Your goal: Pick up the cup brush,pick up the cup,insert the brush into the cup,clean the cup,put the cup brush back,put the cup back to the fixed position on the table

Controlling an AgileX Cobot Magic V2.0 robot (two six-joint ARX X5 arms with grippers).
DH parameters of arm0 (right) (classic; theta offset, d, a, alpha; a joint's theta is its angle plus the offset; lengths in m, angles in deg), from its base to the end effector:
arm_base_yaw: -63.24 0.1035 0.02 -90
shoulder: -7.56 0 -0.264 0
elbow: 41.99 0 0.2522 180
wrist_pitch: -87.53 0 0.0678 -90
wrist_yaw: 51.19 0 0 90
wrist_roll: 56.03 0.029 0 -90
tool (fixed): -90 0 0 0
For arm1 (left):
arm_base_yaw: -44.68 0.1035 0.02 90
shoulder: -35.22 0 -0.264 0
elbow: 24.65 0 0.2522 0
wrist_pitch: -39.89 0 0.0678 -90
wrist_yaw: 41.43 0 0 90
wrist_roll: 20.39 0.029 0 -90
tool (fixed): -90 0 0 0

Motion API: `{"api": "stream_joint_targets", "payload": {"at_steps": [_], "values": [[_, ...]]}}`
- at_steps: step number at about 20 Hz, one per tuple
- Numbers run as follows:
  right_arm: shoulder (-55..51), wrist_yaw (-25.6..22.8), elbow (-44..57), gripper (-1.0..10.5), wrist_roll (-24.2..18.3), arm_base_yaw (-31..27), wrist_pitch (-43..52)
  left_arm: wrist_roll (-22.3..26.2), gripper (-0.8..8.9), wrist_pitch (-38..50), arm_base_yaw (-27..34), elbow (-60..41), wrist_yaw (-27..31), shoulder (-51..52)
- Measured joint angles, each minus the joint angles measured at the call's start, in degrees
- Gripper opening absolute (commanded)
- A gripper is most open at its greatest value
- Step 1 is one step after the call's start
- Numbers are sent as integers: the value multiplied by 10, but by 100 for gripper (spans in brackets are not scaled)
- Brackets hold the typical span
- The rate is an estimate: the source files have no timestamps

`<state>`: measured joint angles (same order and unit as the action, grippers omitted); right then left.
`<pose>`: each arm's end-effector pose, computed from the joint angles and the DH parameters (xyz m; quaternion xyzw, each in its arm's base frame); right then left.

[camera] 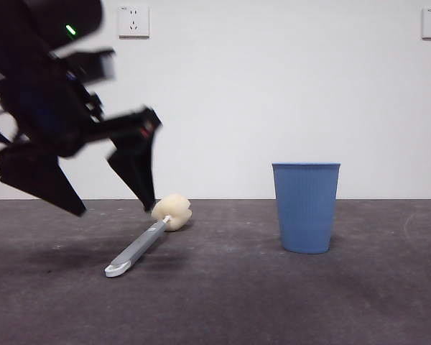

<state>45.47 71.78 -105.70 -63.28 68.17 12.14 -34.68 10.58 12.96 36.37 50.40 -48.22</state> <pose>0.0968 0.0242 0.3053 0.0471 0.3874 0.3199 0.8633 0.2411 -0.1480 0.1936 0.0168 0.4433 -0.1783 0.8783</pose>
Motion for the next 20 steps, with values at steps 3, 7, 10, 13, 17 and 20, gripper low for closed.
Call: {"api": "stream_joint_targets", "payload": {"at_steps": [3, 7, 10, 13, 17, 20], "values": [[0, 0, 0, 653, 0, 0, 1, -6, 530, 5, -13, 31, 20, -64], [0, 0, 0, 653, 0, 0, 1, -15, 530, 7, -22, 45, 45, -107], [0, 0, 0, 653, 0, 0, 1, -19, 529, 6, -23, 45, 54, -122], [0, 0, 0, 653, 0, 0, 1, -30, 417, 5, -25, 47, 60, -131], [0, 0, 0, 653, 0, 0, 1, -34, 52, 2, -30, 48, 62, -132], [0, 0, 0, 653, 7, 0, 1, -34, -8, -3, -38, 48, 62, -132]]}}
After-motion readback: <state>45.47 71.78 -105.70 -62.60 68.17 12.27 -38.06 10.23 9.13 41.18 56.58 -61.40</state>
